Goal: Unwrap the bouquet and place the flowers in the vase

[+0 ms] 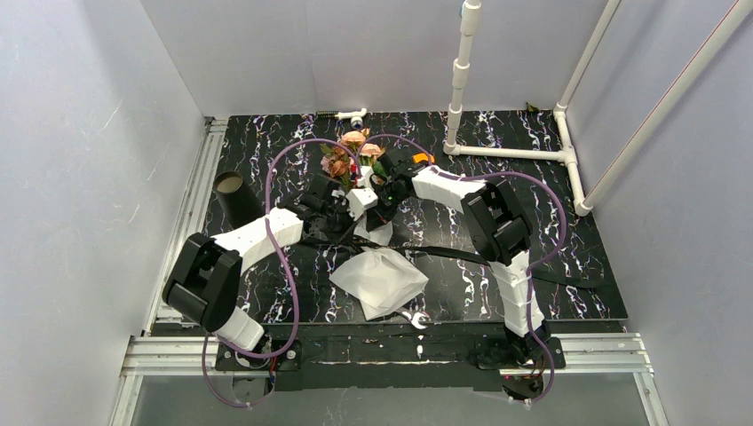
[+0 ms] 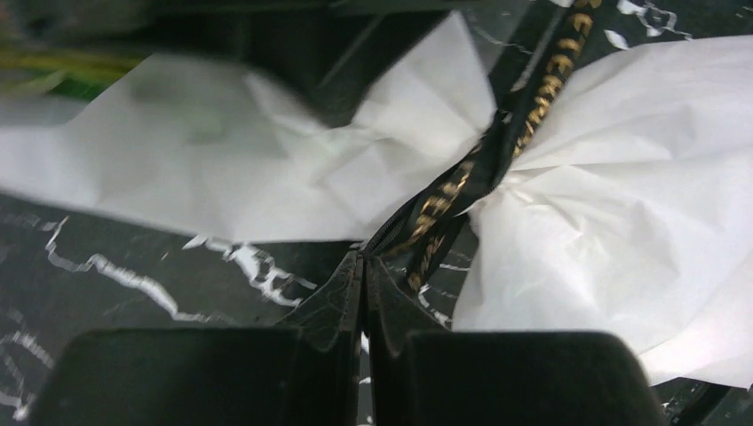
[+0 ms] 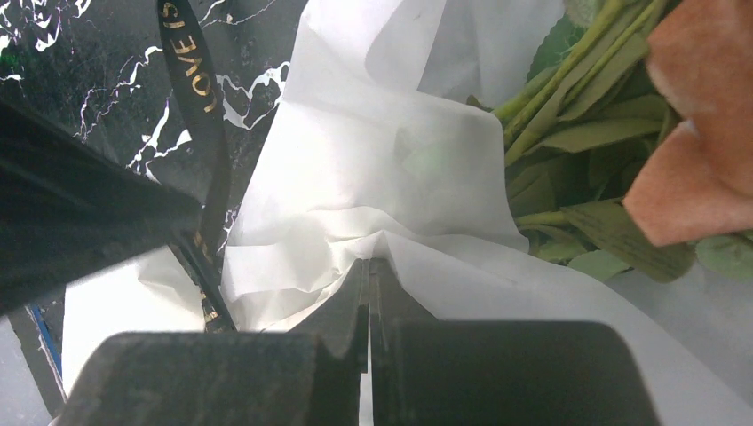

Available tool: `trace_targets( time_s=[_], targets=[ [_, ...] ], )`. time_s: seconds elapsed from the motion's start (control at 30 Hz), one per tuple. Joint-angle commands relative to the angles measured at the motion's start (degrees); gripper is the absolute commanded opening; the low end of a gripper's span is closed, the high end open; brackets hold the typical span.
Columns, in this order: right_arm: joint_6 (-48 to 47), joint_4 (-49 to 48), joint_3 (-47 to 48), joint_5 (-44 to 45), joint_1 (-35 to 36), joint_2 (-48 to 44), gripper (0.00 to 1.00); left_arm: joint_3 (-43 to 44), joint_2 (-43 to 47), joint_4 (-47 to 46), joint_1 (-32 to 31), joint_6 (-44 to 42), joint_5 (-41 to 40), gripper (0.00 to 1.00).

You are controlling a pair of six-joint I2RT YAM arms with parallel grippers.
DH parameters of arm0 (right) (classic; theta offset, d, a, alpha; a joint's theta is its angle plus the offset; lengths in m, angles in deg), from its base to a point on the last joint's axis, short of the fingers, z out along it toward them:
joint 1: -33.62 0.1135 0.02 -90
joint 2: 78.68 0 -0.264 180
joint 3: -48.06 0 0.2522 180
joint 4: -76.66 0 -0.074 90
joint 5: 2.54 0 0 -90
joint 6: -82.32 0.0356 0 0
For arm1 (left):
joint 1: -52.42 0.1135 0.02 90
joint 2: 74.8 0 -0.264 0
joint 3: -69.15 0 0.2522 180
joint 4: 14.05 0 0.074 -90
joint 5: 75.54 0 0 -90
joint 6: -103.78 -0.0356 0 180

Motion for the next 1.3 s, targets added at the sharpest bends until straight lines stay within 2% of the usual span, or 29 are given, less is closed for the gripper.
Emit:
trace_targets(
  time_s=[0.0, 0.13, 0.23, 0.3, 0.37, 0.6, 0.8, 0.93, 1.13, 1.27],
  targets=[
    [-3.6, 7.2, -4.8, 15.7, -1.1, 8.1, 0.01, -1.2, 5.2, -1.3, 3.5, 6.5, -4.6, 0.0],
    [-3.7, 7.1, -4.9, 15.5, -1.2, 8.2, 0.01, -1.6, 6.2, 0.2, 5.0, 13.3, -6.5, 0.0],
    [-3.7, 7.3, -4.5, 15.4, -1.2, 8.3, 0.01, -2.9, 7.7, -0.2, 5.0, 12.1, -0.3, 0.33],
    [-3.7, 7.3, -4.3, 15.3, -1.2, 8.2, 0.01, -4.4, 9.4, -4.0, 4.9, 9.5, 1.8, 0.43],
    [-3.6, 7.3, -4.5, 15.2, -1.2, 8.2, 0.01, -5.0, 10.2, -7.4, 4.9, 5.9, 3.2, 0.45],
    [-3.4, 7.0, -5.4, 14.9, -1.2, 7.8, 0.01, -0.7, 4.2, -7.3, 3.9, -8.4, 8.2, 0.39],
    [-3.2, 7.0, -4.9, 14.9, -1.2, 7.9, 0.01, 2.0, 0.1, -2.4, 3.1, -13.5, 9.7, 0.34],
    [-3.3, 7.1, -4.6, 14.9, -1.2, 8.1, 0.01, 1.8, -0.9, 0.2, 3.1, -16.6, 9.5, 0.24],
    [-3.6, 7.1, -4.8, 15.1, -1.3, 8.0, 0.01, 1.7, -0.5, 2.7, 4.0, -14.0, 6.3, 0.0],
    [-3.6, 7.0, -5.0, 15.1, -1.5, 7.8, 0.01, -1.1, 3.2, -1.7, 5.6, -7.2, 1.6, 0.0]
  ],
)
